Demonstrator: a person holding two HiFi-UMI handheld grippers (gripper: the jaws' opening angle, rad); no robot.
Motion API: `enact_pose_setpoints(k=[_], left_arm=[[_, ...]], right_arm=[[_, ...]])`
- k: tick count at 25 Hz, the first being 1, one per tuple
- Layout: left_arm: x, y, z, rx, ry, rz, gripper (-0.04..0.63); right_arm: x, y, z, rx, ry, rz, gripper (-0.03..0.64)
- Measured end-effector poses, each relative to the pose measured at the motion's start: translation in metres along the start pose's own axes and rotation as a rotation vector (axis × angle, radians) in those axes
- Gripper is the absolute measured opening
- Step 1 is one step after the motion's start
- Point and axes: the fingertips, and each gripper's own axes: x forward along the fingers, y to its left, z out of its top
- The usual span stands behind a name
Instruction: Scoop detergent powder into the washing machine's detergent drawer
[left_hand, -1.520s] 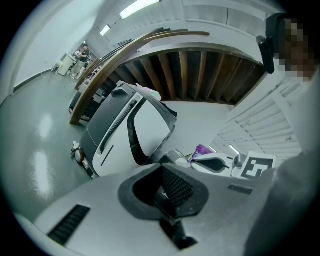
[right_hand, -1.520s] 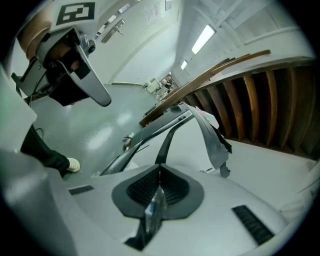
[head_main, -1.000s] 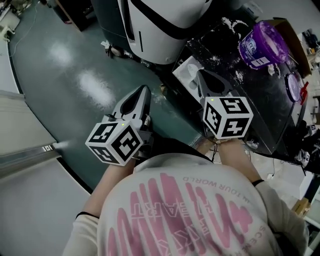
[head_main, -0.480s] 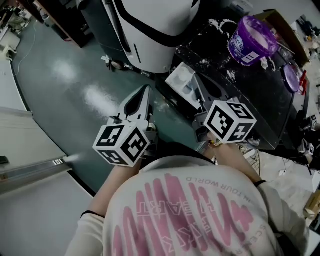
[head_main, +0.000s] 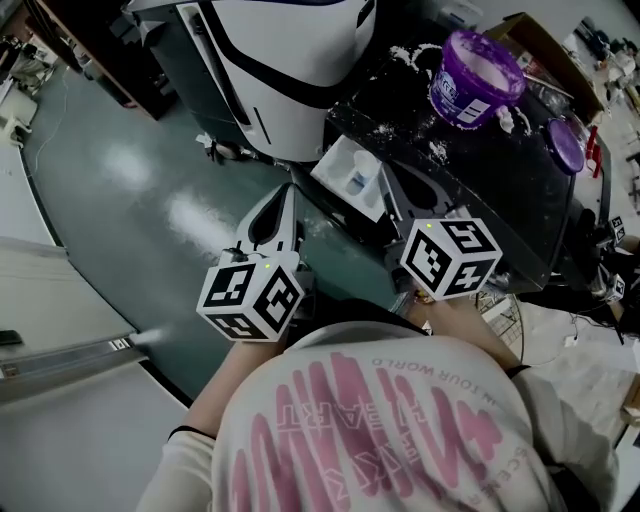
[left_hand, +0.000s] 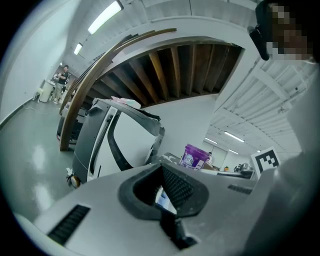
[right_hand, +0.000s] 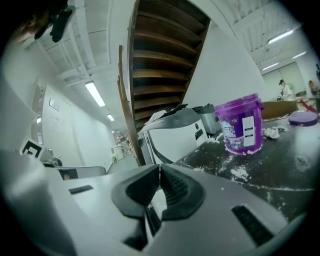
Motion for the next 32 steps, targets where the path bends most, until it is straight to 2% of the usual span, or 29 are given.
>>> enact_pose_setpoints(k=[14, 32], left_arm=[[-0.003, -0.028, -0.026, 0.016, 0.040, -0.045, 0.000], [0.009, -0.032, -0.036, 0.007, 0.071, -0.070, 0.000]], right_arm=[[-0.031, -0.024, -0.015, -0.012, 0.016, -0.052, 0.002], [-0.027, -0.032, -0.028, 0.005, 0.056, -0.062, 0.002]])
